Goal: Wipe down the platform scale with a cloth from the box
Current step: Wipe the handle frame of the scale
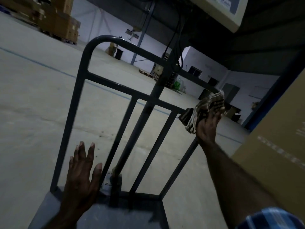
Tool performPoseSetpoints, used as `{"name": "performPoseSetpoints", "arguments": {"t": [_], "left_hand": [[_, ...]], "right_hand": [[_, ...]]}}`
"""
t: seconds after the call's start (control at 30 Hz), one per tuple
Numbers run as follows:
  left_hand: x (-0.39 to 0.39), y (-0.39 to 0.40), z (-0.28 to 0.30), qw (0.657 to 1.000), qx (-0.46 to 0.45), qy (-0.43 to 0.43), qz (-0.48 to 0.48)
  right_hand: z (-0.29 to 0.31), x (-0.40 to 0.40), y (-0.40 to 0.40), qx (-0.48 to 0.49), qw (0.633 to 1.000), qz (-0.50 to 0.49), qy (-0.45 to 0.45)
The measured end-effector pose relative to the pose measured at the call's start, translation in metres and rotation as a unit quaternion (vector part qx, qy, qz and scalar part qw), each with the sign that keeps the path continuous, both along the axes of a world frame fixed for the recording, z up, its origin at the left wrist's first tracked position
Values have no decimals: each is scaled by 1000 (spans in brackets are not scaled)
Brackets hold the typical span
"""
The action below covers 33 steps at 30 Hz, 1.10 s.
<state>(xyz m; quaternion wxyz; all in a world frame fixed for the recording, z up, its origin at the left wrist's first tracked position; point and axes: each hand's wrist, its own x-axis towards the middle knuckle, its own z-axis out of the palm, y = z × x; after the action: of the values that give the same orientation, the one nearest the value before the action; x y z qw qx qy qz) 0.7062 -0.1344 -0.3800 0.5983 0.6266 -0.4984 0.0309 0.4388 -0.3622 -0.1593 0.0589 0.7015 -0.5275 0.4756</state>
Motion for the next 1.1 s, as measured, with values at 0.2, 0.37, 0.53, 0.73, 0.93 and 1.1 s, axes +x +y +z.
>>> {"name": "performPoseSetpoints", "arguments": {"t": [0.2,0.37,0.53,0.73,0.93,1.1], "left_hand": [[-11,1,0,1000,-5,-10,-12],[-10,6,6,1000,-20,3,-6],[-4,12,11,999,-30,15,8],[5,16,12,998,-20,33,44],[10,18,6,997,-12,60,45],[12,18,4,997,-9,67,45]], "right_hand": [[-24,18,13,-4,998,-6,68],[-26,69,42,-10,997,23,77],[-32,137,75,13,993,39,107],[-39,223,105,-59,978,112,163],[-34,292,124,-158,934,140,289],[-36,294,120,-188,917,140,322]]}}
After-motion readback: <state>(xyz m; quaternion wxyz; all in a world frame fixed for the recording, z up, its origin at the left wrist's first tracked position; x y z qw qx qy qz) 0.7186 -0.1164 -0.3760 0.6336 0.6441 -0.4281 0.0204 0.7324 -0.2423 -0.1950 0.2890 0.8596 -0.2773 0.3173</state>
